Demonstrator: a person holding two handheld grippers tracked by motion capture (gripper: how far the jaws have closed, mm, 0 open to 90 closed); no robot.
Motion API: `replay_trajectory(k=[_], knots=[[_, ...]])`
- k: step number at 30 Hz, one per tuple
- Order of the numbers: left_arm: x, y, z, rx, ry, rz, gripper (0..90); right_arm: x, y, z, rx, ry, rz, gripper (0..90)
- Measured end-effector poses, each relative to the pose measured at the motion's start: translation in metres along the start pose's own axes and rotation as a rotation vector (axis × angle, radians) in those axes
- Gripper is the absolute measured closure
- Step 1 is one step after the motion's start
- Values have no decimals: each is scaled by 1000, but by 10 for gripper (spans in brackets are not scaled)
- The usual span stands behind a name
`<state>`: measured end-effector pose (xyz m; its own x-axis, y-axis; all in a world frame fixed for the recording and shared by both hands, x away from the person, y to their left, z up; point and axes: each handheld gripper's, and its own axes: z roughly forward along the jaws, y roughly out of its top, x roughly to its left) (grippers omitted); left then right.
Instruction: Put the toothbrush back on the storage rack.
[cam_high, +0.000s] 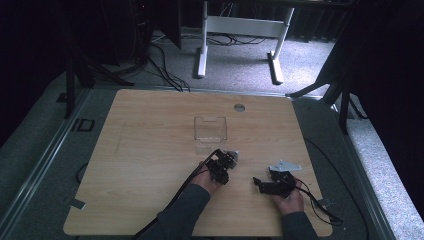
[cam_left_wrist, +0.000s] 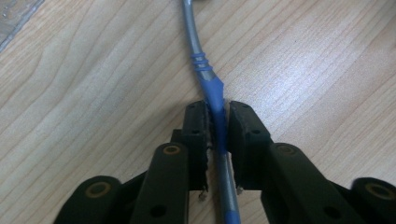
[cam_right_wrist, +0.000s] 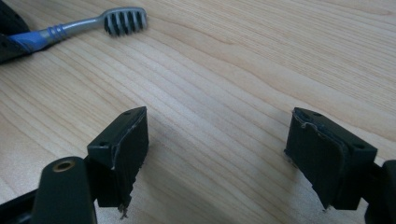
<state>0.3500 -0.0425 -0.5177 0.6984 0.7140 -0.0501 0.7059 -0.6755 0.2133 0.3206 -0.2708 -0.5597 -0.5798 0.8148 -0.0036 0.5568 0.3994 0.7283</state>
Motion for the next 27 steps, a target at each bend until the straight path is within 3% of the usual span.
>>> replay_trajectory(k=[14,27], knots=[[-2,-2,-5,-2,3,44,815,0,0,0,1,0,1,206],[4,-5,-18,-47,0,34,815,0,0,0,-1,0,-1,206]])
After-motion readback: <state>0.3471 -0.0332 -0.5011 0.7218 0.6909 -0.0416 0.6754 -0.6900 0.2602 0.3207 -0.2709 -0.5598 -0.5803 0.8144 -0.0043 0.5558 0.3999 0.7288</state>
